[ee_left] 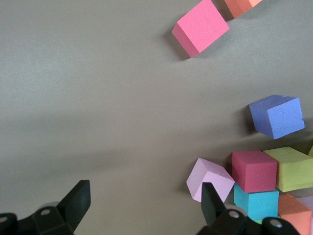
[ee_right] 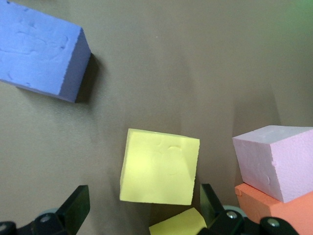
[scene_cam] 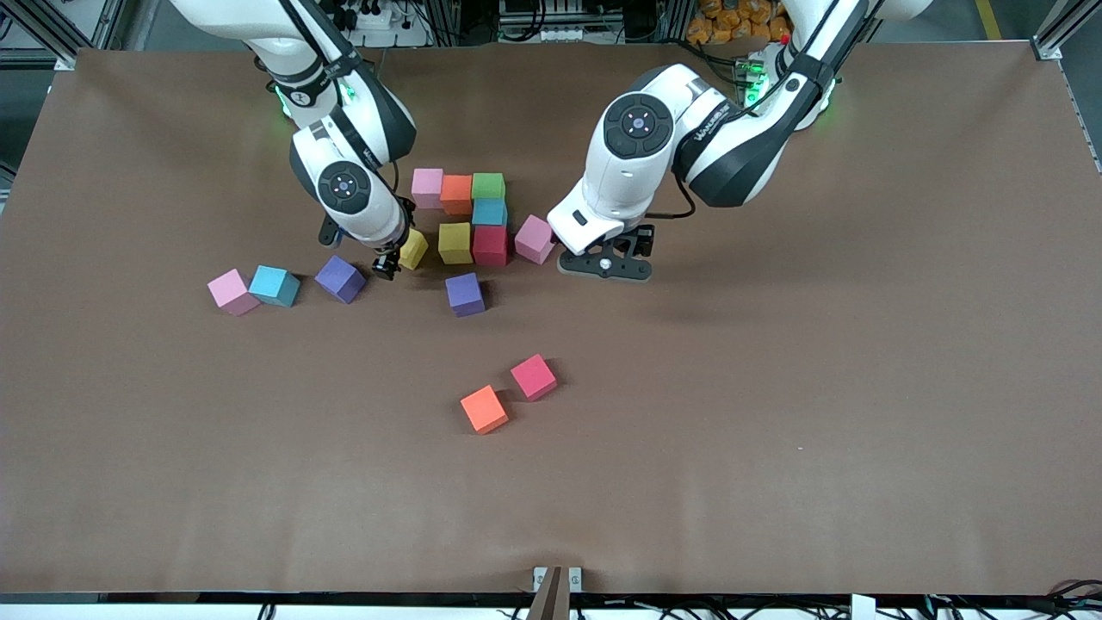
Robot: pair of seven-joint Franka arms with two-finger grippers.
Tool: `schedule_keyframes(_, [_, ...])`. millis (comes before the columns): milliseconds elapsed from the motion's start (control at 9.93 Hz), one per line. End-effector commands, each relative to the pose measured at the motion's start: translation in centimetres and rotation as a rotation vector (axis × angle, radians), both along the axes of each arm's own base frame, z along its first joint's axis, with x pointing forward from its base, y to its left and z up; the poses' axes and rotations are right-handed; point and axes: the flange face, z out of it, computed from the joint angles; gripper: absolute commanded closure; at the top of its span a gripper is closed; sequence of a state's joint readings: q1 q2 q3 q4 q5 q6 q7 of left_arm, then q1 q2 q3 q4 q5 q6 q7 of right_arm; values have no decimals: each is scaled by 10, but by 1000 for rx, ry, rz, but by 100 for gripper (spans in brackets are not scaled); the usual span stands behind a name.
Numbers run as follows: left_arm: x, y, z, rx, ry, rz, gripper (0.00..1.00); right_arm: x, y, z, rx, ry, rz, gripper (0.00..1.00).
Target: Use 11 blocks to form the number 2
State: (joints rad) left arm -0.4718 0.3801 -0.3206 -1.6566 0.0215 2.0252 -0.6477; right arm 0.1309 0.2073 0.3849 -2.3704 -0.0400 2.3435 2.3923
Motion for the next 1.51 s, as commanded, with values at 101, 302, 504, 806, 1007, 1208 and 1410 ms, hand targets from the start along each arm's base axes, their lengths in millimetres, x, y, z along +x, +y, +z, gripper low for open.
schedule_keyframes(101, [-2,-1,4,13,-28,-1,0,-18,-2,-10,10,-20,-34,0])
schedule_keyframes(302, [-3,-2,5,10,-30,-1,0,-20,-4,-16,18,-27,-37,0])
schedule_keyframes(504, [-2,-1,5,11,-30,0,0,-24,-5,-23,21,-24,-35,0])
schedule_keyframes(806, [-2,-1,5,11,-30,0,0,-25,-5,-32,21,-29,-10,99])
schedule_keyframes(1007, [-3,-2,5,10,-30,-1,0,-25,-4,-32,11,-41,37,100])
schedule_keyframes(1208, [-3,-2,5,11,-30,0,0,-34,12,-30,3,-53,131,100])
schedule_keyframes(1410, [-3,-3,4,11,-30,-1,0,-51,36,-28,3,-54,263,100])
